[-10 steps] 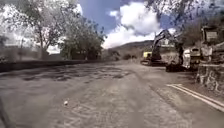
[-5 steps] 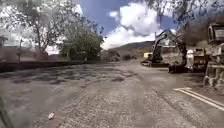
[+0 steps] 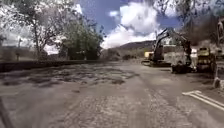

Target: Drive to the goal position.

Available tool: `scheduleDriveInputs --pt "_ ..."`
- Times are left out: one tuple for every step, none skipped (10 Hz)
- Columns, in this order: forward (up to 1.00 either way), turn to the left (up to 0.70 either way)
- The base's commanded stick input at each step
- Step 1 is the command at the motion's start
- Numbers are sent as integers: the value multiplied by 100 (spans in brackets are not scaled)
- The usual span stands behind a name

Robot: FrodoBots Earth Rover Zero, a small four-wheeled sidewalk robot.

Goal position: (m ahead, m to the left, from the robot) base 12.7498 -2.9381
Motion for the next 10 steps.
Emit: scheduleDriveInputs --pt "70 0" --pt "70 0" --pt "70 0" --pt "70 0" --pt "70 0" --pt "70 0" --pt "70 0" --pt "70 0" --pt "70 0" --pt "70 0"
